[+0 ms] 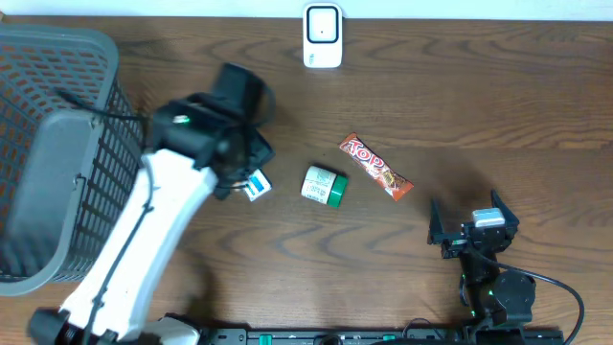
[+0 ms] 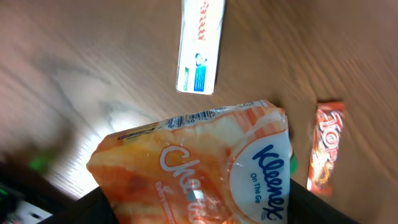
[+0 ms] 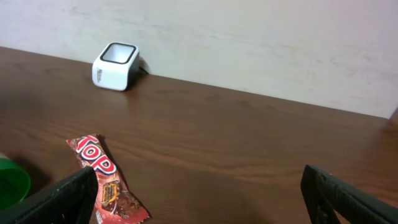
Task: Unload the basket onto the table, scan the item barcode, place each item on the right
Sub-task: 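Carry the tissue pack to the table and release it near the bottle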
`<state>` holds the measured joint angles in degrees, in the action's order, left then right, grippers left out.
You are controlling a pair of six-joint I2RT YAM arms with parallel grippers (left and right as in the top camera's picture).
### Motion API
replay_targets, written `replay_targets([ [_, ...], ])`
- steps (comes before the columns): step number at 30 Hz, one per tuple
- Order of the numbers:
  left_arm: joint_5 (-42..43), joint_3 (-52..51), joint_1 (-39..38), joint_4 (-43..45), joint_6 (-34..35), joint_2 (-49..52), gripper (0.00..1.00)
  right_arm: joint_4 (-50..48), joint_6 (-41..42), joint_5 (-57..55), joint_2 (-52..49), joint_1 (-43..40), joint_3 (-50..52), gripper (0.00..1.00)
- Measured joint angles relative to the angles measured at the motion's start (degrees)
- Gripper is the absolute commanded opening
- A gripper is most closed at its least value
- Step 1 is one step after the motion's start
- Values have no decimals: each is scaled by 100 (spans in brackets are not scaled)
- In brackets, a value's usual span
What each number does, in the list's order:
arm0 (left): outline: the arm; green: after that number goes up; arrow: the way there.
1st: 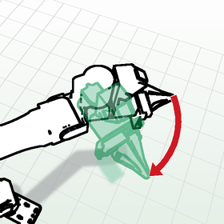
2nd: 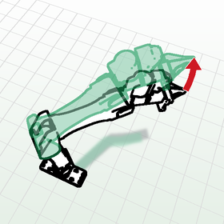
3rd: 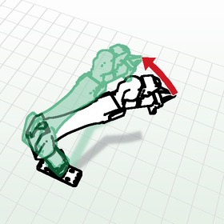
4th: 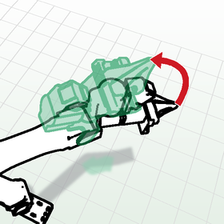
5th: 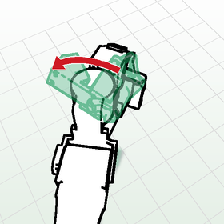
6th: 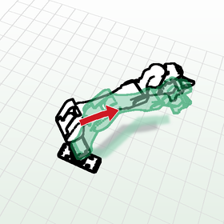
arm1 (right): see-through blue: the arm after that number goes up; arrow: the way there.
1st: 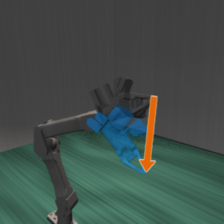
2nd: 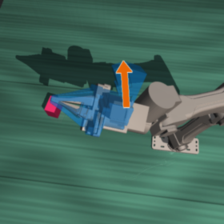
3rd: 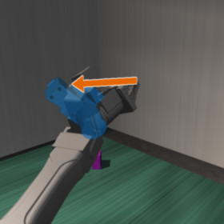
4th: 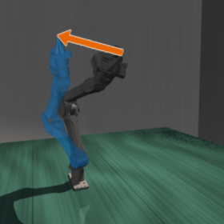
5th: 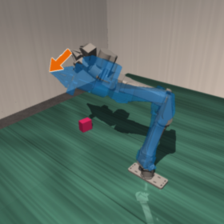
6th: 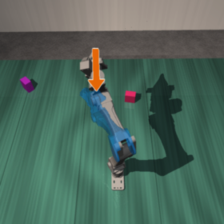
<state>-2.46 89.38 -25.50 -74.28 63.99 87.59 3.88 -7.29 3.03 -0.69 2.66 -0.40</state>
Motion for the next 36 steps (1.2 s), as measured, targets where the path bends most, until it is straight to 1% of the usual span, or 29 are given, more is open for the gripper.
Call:
replay_targets([
  [1,-118,-20,-151,28,328,92,70,0,0,0,0,0,0,99],
  [2,-289,-74,-407,133,933,249,70,0,0,0,0,0,0,99],
  [3,-339,-92,-498,186,1169,317,70,0,0,0,0,0,0,99],
  [4,-422,-120,-678,275,1615,446,70,0,0,0,0,0,0,99],
  [5,-520,-166,-911,442,2275,651,70,0,0,0,0,0,0,99],
  [9,-625,-201,-1338,811,3899,1220,70,0,0,0,0,0,0,99],
  [10,-658,-203,-1427,1016,4315,1399,70,0,0,0,0,0,0,99],
  [12,-688,-214,-1510,1432,4800,1692,70,-2,0,0,0,0,0,99],
  [14,-697,-227,-1517,1766,5093,1934,70,0,0,0,0,0,0,99],
  [15,-697,-229,-1510,1886,5182,2009,70,0,0,0,0,0,0,99],
  [20,-715,-243,-1462,2446,5198,2085,70,2,0,0,0,0,0,99],
  [24,-717,-243,-1246,2717,5198,2085,70,0,0,0,0,0,0,99],
  [27,-719,-243,-1016,2822,5198,2085,70,0,0,0,0,0,0,99],
  [32,-708,-243,-332,2817,5198,2085,71,0,0,0,0,0,0,99],
  [33,-686,-243,-208,2815,5198,2085,75,0,0,0,0,0,0,99],
  [36,-621,-243,114,2761,5198,2085,77,0,0,0,0,0,0,99],
])
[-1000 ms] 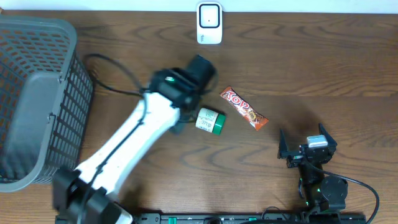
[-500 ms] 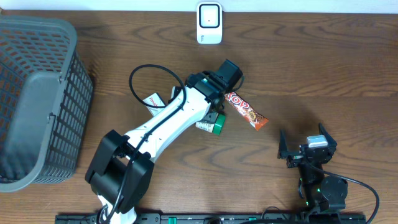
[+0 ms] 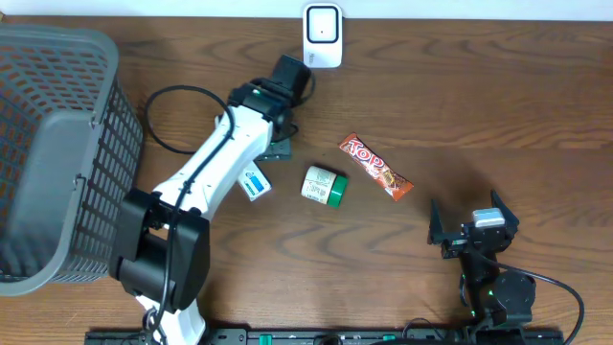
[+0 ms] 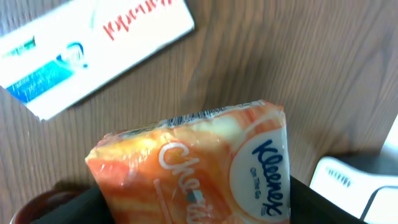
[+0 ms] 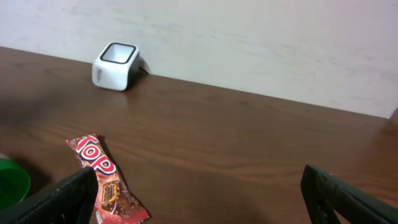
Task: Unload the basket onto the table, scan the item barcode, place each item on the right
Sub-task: 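Carry the tissue pack to the table and release it near the bottle, then retract the left arm and move the right gripper toward the chocolate bar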
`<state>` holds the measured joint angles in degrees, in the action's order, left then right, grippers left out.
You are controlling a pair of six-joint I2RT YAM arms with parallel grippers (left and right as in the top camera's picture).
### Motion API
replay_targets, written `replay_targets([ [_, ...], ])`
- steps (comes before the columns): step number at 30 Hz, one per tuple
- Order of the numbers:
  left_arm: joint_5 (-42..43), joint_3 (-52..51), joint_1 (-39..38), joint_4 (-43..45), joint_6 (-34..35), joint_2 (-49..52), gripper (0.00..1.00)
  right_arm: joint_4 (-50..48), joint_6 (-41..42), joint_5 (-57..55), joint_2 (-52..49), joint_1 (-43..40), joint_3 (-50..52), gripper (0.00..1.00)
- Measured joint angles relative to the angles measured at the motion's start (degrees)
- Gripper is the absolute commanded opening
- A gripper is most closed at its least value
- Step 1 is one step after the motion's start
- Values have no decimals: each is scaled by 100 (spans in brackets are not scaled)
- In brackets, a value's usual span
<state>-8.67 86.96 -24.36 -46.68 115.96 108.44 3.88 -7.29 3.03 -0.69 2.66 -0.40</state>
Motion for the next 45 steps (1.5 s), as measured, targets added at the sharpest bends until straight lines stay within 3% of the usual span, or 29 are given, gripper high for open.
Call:
replay_targets([
  [9,374,-11,136,-494,0,289,77,0,0,0,0,0,0,99],
  [14,455,-15,17,-404,-68,365,89,0,0,0,0,0,0,99],
  [18,492,-17,15,-184,-564,334,91,0,0,0,0,0,0,99],
  [21,540,-37,26,221,-1331,87,92,2,0,0,0,0,0,99],
  [24,573,-37,90,616,-2437,-509,96,0,0,0,0,0,0,99],
  [26,575,-31,162,940,-3530,-1056,97,0,0,0,0,0,0,99],
  [27,573,-11,195,1102,-4164,-1375,98,-2,0,0,0,0,0,99],
  [28,568,17,243,1266,-5307,-1919,98,0,0,0,0,0,0,99],
  [34,-35,83,219,1226,-8767,-4061,99,0,0,0,0,0,0,99],
  [38,-1279,103,216,1980,-10257,-5047,99,2,0,0,0,0,0,99],
  [41,-2251,162,219,3296,-11604,-5571,99,-2,0,0,0,0,0,99],
  [45,-2662,190,219,3781,-12843,-5650,99,-2,0,2,0,0,0,99],
])
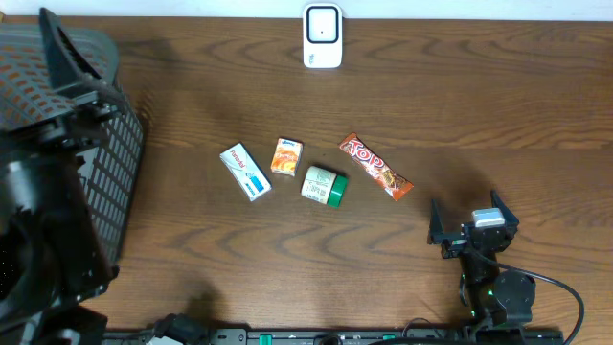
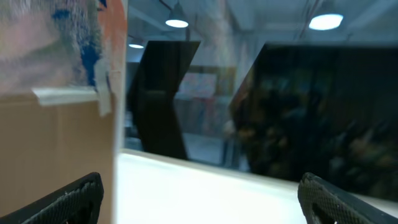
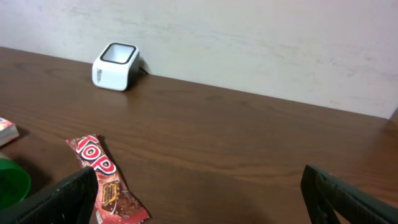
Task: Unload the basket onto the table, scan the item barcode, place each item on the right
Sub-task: 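Retract the left arm and move the right gripper toward the chocolate bar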
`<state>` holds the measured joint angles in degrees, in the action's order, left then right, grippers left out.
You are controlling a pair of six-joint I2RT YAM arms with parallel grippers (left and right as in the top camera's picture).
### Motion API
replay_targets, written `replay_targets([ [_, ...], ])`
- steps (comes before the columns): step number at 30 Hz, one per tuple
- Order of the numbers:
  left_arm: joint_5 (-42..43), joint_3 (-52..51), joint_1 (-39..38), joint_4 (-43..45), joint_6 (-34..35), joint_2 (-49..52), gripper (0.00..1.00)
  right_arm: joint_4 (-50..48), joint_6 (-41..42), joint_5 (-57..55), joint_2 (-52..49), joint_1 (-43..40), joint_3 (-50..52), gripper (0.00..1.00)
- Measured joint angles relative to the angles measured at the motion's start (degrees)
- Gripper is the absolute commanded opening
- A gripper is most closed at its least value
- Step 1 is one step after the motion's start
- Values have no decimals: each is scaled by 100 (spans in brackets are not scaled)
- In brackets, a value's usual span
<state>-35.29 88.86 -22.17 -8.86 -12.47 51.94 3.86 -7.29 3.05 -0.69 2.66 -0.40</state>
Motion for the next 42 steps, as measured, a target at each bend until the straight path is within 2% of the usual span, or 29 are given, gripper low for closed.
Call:
replay_targets([
  [2,-131,0,0,-164,-549,111,99,-2,136,37,0,0,0,99],
  [6,-326,-52,2,-745,-1165,319,99,-4,597,46,0,0,0,99],
  [14,125,-616,68,-1189,-1486,122,99,4,3032,1051,-133,0,-20,99],
  [17,365,-1025,216,-1178,-1497,-155,99,660,3617,1276,-348,0,-284,99],
  [20,732,-1534,564,-1178,-1414,-485,99,1928,3978,1388,-697,0,-809,99],
  [27,1674,-2028,1729,-1152,-704,-966,99,3335,4100,1261,-2109,0,-2857,99],
  [31,2216,-2133,1902,-1128,-396,-990,99,4111,4118,1333,-3252,7,-3578,99],
  [36,2651,-2479,1908,-887,-249,-1152,99,4030,3759,2232,-4675,219,-4050,99],
  [42,2769,-3139,1908,-883,-232,-2396,99,3877,3414,2848,-5652,219,-4089,99],
])
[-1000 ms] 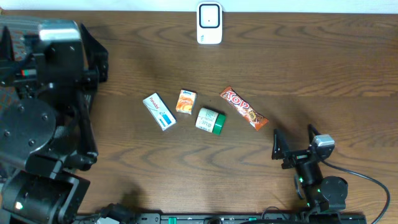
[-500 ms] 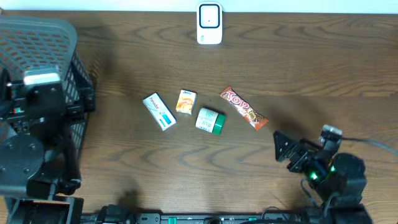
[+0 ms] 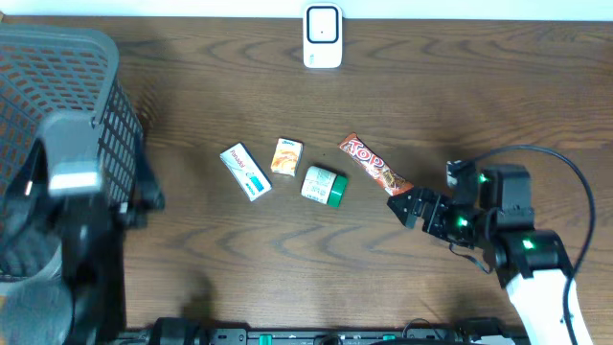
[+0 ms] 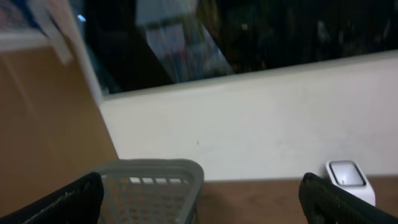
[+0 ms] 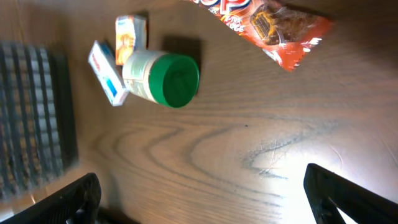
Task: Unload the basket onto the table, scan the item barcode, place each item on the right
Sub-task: 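Retract the left arm and move the right gripper toward the chocolate bar, then lower the right gripper onto the green-capped pill bottle and grasp it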
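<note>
The white scanner stands at the back edge, also seen as the scanner. In mid-table lie a white-blue toothpaste box, an orange Kleenex pack, a green-lidded jar and a red TOP candy bar. My right gripper is open just right of the candy bar's near end, looking down on the jar and the candy bar; the gripper holds nothing. My left gripper is open and empty at the front left, facing the back wall.
A grey mesh basket fills the far left, and its rim lies just ahead of the left gripper. The left arm stands beside the basket. A black cable loops behind the right arm.
The right arm has left its place at the front right edge and now hangs by the candy bar, facing down. The left arm has dropped from above the basket to the front left.
My left gripper first held the Kleenex pack above the toothpaste box, then near the scanner. Later the pack lay between the toothpaste box and the jar, and the left gripper was open by the basket. Now the right gripper is near the candy bar.
</note>
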`<state>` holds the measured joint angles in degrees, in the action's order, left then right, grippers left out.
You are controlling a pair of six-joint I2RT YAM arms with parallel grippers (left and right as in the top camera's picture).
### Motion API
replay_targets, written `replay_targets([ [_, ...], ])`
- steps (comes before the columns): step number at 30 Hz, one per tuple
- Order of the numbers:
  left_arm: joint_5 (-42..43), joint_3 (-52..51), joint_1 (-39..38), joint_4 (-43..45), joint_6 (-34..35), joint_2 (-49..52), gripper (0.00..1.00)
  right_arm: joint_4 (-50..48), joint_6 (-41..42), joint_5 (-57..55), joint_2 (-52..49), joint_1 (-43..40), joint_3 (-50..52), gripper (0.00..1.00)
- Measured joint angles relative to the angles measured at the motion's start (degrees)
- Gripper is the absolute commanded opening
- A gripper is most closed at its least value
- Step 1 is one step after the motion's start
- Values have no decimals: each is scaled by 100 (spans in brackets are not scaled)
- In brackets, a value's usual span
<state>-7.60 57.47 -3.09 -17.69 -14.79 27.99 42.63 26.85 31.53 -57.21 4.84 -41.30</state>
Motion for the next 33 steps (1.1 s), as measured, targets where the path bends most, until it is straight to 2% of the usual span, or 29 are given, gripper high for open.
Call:
replay_targets([
  [5,0,-367,0,9,0,-793,99,-374,-850,890,-238,442,-42,99],
  [8,4,-479,52,7,0,-824,99,-367,-837,1003,-240,758,-227,99],
  [11,17,-494,190,42,0,-894,99,-293,-302,651,-240,1139,-538,99],
  [15,20,-494,214,79,0,-1335,99,452,804,-1091,-356,2186,-1250,99],
  [20,20,-494,168,96,0,-1596,99,1209,1801,-2157,-1403,2590,-2264,99],
  [27,20,-494,168,-20,0,-1585,99,1794,2730,-2614,-3576,2712,-3989,99],
  [33,20,-494,168,-15,0,-1585,99,1882,3053,-2627,-4784,2717,-4900,99],
])
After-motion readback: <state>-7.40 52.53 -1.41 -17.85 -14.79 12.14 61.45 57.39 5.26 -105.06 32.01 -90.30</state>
